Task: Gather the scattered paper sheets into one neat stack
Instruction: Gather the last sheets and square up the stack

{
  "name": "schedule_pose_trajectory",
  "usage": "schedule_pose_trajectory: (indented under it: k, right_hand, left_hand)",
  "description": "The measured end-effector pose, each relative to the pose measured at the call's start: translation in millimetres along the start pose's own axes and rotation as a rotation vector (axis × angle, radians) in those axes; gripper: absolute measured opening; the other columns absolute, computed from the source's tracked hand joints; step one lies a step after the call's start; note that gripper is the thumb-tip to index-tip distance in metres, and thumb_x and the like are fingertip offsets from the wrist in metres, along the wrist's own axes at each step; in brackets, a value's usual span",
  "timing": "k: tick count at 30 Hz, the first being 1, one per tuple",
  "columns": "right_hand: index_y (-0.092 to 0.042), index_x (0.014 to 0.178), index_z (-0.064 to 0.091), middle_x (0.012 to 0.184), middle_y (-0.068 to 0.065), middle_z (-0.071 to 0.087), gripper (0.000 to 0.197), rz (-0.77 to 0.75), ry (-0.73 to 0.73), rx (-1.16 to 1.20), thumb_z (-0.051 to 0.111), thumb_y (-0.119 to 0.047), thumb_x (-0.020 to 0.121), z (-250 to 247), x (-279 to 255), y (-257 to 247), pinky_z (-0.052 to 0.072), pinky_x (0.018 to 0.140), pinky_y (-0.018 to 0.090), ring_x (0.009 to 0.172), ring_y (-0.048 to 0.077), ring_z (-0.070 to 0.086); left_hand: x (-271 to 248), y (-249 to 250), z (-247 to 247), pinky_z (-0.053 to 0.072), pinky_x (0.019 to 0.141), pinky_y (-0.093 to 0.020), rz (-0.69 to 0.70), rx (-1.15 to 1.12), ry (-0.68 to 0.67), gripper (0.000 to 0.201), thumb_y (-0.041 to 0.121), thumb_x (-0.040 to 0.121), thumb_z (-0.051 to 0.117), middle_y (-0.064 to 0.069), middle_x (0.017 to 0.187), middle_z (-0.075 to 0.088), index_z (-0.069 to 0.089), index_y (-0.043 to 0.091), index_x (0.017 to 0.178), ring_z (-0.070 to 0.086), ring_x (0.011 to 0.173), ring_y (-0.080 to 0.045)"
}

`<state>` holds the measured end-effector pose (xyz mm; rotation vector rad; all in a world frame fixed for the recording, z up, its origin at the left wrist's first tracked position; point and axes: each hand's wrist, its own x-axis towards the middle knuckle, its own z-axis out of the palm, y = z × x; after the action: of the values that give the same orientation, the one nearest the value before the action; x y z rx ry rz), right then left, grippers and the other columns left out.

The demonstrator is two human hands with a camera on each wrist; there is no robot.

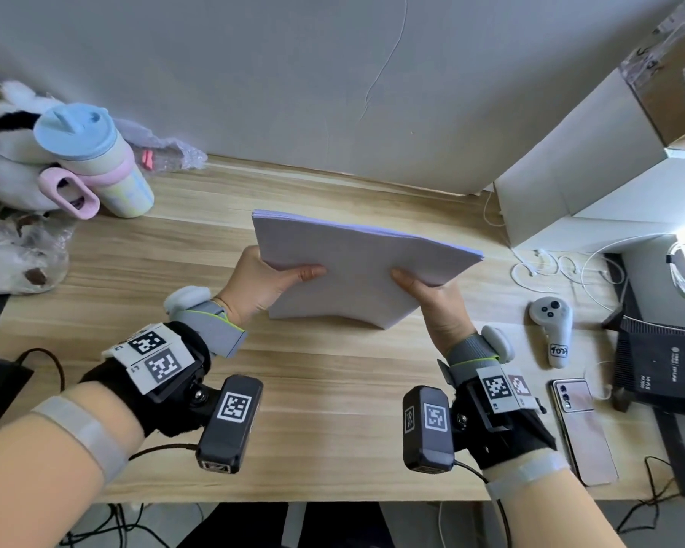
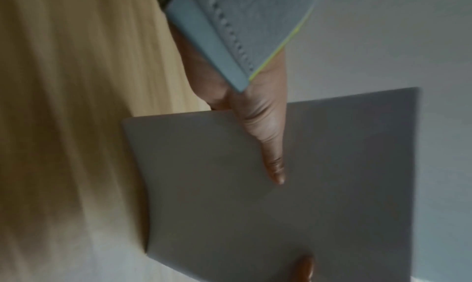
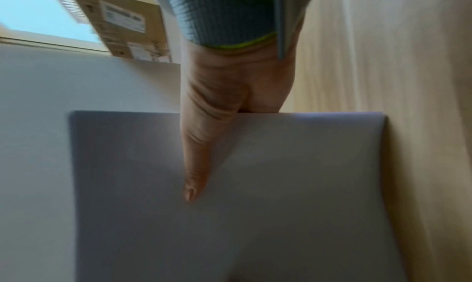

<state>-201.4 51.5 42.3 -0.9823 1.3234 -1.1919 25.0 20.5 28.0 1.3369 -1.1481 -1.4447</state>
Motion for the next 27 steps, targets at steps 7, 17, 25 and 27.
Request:
schedule_pose_trajectory:
  k: [7,17,25,27]
  right_hand:
    - [-0.016,0.094,0.069,0.093,-0.005,0.073,0.02,0.192,0.057,-0.002,0.069,-0.004,0.078,-4,0,39,0.052,0.079,0.023,0.085,0.005,0.067]
    - [-0.014,0.099,0.056,0.082,-0.002,0.061,0.01,0.237,0.205,-0.222,0.047,-0.012,0.096,4,29,57,0.049,0.061,0.016,0.069,0.004,0.06]
    - [-0.008,0.069,0.053,0.068,0.005,0.046,0.023,0.483,0.054,-0.6,0.058,-0.025,0.084,-7,66,91,0.031,0.061,0.028,0.066,0.019,0.04]
    - [-0.015,0.063,0.045,0.065,0.004,0.041,0.024,0.534,0.042,-0.635,0.055,-0.022,0.083,-6,72,98,0.027,0.063,0.031,0.067,0.02,0.036]
  left_hand:
    - [4,-45,-4,0.047,0.076,-0.018,-0.211,0.137,0.007,0.021,0.006,0.079,0.071,0.02,0.071,0.069,0.063,0.026,0.077,0.062,0.071,0.01]
    - [26,-40,4,0.044,0.08,-0.03,-0.392,0.145,-0.015,0.033,0.004,0.095,0.044,-0.014,0.119,0.058,0.05,-0.004,0.127,0.054,0.103,-0.022]
    - [56,-92,-20,0.037,0.109,-0.049,-0.732,0.264,-0.089,0.049,0.003,0.091,0.052,-0.021,0.138,0.05,0.038,-0.004,0.138,0.05,0.126,-0.036]
    - [58,-89,-19,0.04,0.108,-0.046,-0.788,0.275,-0.092,0.053,0.004,0.09,0.053,-0.019,0.138,0.051,0.034,-0.003,0.14,0.052,0.124,-0.035]
